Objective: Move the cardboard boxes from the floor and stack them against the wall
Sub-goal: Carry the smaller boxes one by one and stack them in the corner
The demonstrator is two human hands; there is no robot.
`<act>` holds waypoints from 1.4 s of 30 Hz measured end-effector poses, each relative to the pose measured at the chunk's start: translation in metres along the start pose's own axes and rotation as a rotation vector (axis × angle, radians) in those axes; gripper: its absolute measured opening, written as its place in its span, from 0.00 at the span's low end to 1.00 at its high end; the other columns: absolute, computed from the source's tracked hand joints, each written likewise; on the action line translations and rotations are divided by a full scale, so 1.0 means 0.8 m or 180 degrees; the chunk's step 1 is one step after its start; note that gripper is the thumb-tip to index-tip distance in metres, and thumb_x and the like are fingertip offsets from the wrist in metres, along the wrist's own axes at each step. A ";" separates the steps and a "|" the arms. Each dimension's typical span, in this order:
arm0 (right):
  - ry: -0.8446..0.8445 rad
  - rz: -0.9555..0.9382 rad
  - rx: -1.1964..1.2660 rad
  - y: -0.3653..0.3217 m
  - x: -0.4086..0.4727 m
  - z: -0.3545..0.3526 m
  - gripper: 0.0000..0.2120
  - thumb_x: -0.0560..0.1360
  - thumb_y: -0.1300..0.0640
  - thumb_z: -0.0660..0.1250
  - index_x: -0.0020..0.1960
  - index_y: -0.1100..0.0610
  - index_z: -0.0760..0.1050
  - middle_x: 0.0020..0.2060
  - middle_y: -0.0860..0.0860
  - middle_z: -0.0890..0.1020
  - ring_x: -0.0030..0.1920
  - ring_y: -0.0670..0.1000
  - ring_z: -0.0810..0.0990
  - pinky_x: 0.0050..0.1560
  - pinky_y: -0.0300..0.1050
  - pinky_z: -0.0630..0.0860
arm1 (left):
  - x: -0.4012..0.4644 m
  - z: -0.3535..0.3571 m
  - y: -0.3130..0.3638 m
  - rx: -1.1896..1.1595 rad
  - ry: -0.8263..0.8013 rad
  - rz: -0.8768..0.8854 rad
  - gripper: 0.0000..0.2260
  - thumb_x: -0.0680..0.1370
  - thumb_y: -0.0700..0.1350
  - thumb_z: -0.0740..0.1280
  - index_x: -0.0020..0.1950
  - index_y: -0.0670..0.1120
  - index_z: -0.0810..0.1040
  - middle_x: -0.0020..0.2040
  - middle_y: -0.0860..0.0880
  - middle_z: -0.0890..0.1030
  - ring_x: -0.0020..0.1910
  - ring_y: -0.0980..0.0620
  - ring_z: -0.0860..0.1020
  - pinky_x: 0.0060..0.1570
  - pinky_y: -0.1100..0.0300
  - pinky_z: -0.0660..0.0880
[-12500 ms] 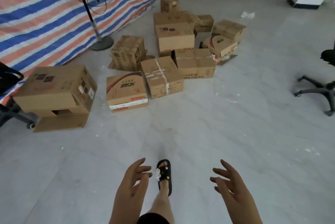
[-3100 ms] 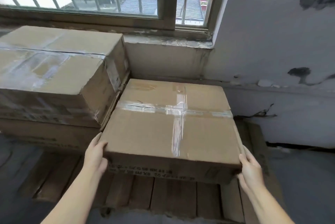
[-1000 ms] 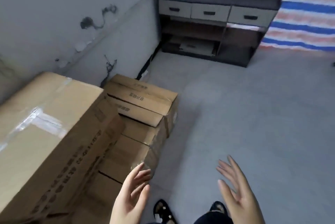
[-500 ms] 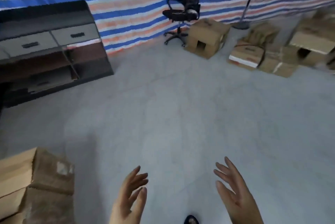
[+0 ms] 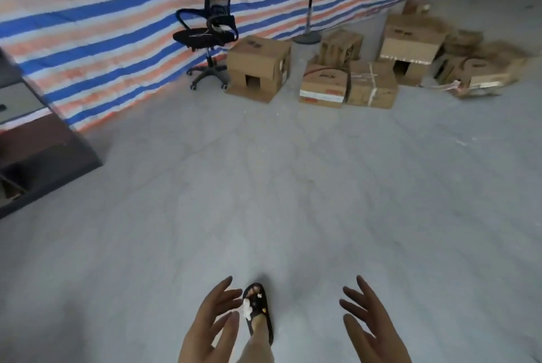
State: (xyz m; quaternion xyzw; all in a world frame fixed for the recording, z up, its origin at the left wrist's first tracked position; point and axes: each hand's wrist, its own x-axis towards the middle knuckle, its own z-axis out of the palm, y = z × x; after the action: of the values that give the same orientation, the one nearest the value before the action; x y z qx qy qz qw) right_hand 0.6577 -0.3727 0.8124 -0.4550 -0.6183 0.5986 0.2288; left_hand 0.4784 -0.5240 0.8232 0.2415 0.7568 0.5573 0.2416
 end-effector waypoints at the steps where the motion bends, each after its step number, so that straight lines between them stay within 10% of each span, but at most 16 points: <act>1: 0.0008 0.0004 -0.0012 -0.004 0.022 0.003 0.42 0.73 0.72 0.64 0.46 0.19 0.68 0.48 0.31 0.80 0.48 0.35 0.80 0.42 0.25 0.73 | 0.023 0.004 -0.002 0.0008 -0.0021 -0.0036 0.27 0.72 0.36 0.64 0.50 0.73 0.76 0.45 0.60 0.83 0.46 0.59 0.82 0.45 0.73 0.75; 24: -0.0089 -0.0218 -0.0114 -0.190 0.591 0.113 0.38 0.75 0.69 0.64 0.49 0.20 0.67 0.47 0.27 0.79 0.49 0.33 0.79 0.43 0.24 0.72 | 0.623 0.061 0.087 0.0034 0.0018 -0.0138 0.35 0.76 0.28 0.61 0.48 0.74 0.74 0.47 0.63 0.81 0.48 0.61 0.80 0.47 0.74 0.73; 30: -0.0071 -0.0327 -0.0163 -0.246 0.796 0.083 0.26 0.76 0.64 0.64 0.62 0.37 0.64 0.57 0.40 0.77 0.51 0.32 0.78 0.44 0.23 0.71 | 0.808 0.146 0.130 -0.0064 0.0070 -0.0062 0.26 0.77 0.31 0.62 0.54 0.65 0.75 0.50 0.63 0.80 0.50 0.62 0.80 0.46 0.75 0.72; 42: -0.0422 -0.0329 -0.0529 -0.342 1.127 0.071 0.26 0.76 0.63 0.65 0.66 0.40 0.63 0.59 0.41 0.77 0.53 0.33 0.77 0.47 0.25 0.72 | 1.108 0.251 0.193 -0.0154 0.0225 -0.0322 0.28 0.77 0.31 0.62 0.51 0.69 0.73 0.50 0.64 0.80 0.48 0.63 0.80 0.45 0.76 0.72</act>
State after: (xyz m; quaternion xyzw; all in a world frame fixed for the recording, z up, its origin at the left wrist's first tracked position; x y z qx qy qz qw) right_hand 0.0979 0.3875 0.8255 -0.3992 -0.7022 0.5615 0.1795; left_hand -0.0588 0.2250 0.8332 0.1771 0.7624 0.5708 0.2483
